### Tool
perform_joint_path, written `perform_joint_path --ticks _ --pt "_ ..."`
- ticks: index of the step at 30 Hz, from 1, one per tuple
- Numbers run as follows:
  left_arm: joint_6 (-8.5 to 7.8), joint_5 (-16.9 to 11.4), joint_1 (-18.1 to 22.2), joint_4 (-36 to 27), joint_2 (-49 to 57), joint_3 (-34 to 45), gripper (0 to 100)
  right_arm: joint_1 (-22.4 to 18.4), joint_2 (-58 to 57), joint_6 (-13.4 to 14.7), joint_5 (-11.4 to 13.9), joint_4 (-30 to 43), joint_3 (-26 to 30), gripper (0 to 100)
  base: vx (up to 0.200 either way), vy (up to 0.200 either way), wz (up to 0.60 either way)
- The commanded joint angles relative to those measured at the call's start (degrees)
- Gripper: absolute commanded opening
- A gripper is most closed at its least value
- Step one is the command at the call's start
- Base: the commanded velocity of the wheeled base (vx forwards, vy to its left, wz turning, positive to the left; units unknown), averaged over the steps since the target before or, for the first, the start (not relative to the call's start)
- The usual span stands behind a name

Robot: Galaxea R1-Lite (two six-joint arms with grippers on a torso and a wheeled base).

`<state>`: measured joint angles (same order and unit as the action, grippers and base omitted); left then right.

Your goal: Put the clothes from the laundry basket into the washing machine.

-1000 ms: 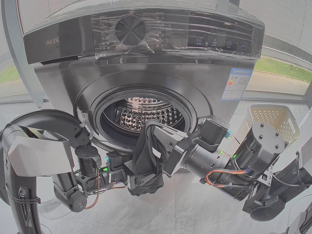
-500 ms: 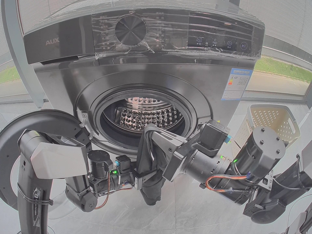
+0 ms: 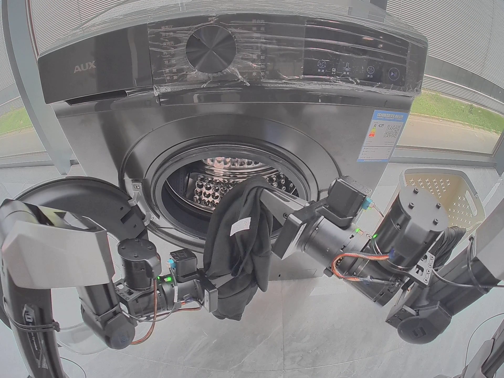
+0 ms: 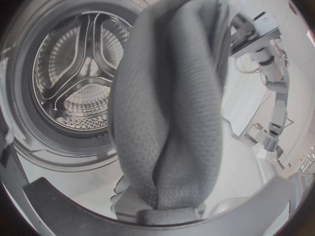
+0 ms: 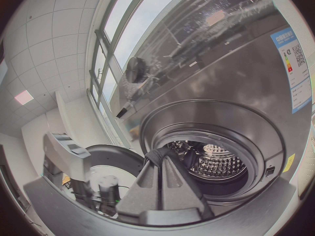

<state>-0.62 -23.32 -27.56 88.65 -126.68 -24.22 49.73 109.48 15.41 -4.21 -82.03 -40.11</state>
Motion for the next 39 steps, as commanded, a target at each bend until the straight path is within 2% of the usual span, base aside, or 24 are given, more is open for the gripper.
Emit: perform_joint_path --ticks 1,5,6,9,12,13,21,22,27,29,31,34,35,37,39 --pt "0.18 -1.99 -0.03 0.12 13.75 9.11 0 -4.73 5.21 -0.03 0.07 0.12 -2.34 0 0.000 0.000 0.00" --pt "1.15 -5.86 0.23 0.12 22.62 15.35 0 -7.45 9.34 -0.03 -0.01 -0.94 -2.52 0 0.000 0.000 0.00" --pt "0.71 -6.21 0.40 0.12 23.76 16.40 0 -7.80 10.22 -0.12 -0.01 -1.82 -2.52 0 0.000 0.000 0.00" --pt "-0.17 -6.03 0.58 0.12 25.35 18.60 0 -8.77 13.39 -0.64 -0.01 -4.72 -1.90 0 0.000 0.000 0.00" --pt "0.09 -6.12 0.93 0.12 27.63 19.04 0 -9.03 16.02 -0.82 -0.01 -5.95 -0.41 0 0.000 0.000 0.00" --pt "0.71 -6.30 1.02 0.03 28.34 18.42 0 -8.94 16.55 -1.17 0.07 -6.56 0.56 0 0.000 0.000 0.00" --pt "0.62 -6.03 1.55 0.12 28.25 18.07 0 -7.54 15.76 -1.79 0.87 -6.65 5.39 0 0.000 0.000 0.00" --pt "0.80 -5.95 1.64 0.12 28.25 17.89 0 -7.10 15.41 -1.79 0.87 -6.65 5.74 100 0.000 0.000 0.00" --pt "0.62 -5.33 2.60 0.12 27.81 17.10 0 -4.99 13.30 -1.79 0.51 -6.65 8.03 100 0.000 0.000 0.00" --pt "0.71 -5.07 3.39 0.12 27.63 17.10 0 -4.64 11.19 -2.84 0.60 -6.65 11.89 100 0.000 0.000 0.00" --pt "0.71 -3.66 3.83 0.12 27.72 17.28 0 -4.73 8.73 -4.69 0.78 -6.65 17.08 100 0.000 0.000 0.00" --pt "0.89 -1.20 4.18 0.12 27.72 17.28 0 -4.99 6.80 -5.21 0.69 -6.65 21.47 100 0.000 0.000 0.00" --pt "0.97 0.21 4.27 0.12 27.81 17.28 0 -5.52 6.09 -5.30 0.25 -6.74 23.50 100 0.000 0.000 0.00" --pt "1.59 1.08 4.27 0.12 27.81 17.46 0 -6.31 5.48 -5.65 -0.89 -6.74 25.61 100 0.000 0.000 0.00" --pt "2.20 1.70 4.18 0.12 27.72 17.46 0 -7.10 4.60 -6.09 -3.18 -6.74 27.10 100 0.000 0.000 0.00"
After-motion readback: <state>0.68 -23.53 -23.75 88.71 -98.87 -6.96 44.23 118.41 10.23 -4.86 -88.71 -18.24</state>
